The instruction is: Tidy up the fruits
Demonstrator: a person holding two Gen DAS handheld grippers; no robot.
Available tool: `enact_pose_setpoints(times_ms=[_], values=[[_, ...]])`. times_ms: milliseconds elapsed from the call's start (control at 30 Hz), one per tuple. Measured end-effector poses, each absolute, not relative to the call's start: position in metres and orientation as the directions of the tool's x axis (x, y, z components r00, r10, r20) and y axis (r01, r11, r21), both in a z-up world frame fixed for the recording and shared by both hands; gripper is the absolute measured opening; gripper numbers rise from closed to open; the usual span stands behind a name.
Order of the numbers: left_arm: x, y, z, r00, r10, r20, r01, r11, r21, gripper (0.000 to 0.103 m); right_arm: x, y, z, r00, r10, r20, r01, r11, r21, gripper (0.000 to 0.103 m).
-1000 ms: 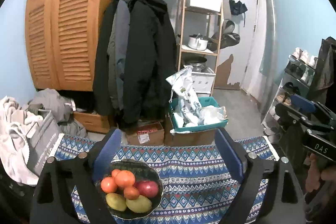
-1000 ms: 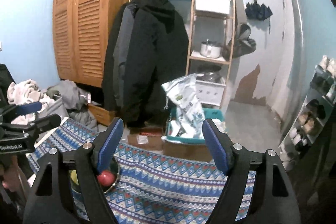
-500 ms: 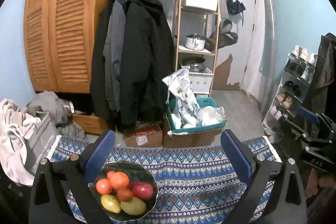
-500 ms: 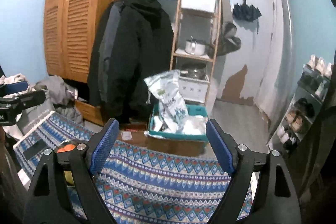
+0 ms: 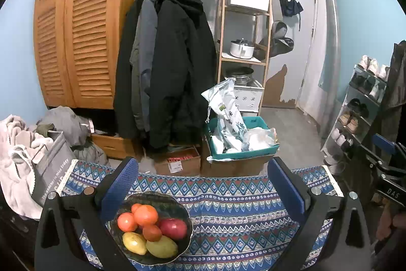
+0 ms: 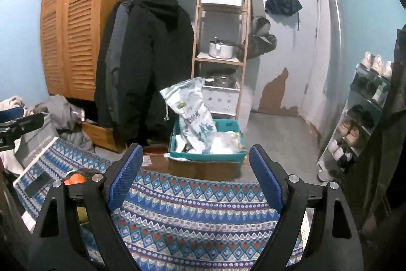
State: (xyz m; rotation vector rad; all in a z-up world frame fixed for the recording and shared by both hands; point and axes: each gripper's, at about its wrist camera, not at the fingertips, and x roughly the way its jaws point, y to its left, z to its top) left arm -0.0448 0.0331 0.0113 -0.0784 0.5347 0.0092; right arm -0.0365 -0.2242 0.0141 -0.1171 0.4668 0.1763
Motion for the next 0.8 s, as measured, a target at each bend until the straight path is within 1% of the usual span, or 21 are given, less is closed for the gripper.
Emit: enact_pose_setpoints(times_ms=[400, 800], values=[[-0.0431, 0.0317, 0.0116, 0.857, 0.007, -0.515, -0.036, 0.998, -0.046, 0.103, -0.0343, -0.2223, 0.0132, 0.875, 0.145, -0.462, -0.203, 0.976, -0.077, 0.085], [-0.042, 0.0298, 0.0113, 0.856, -0.004, -0.517, -0.018, 0.999, -0.038, 0.103, -0.0348, -0.2214, 0.0119, 0.873, 0.143, -0.466, -0.202, 0.976, -0.08, 0.085]])
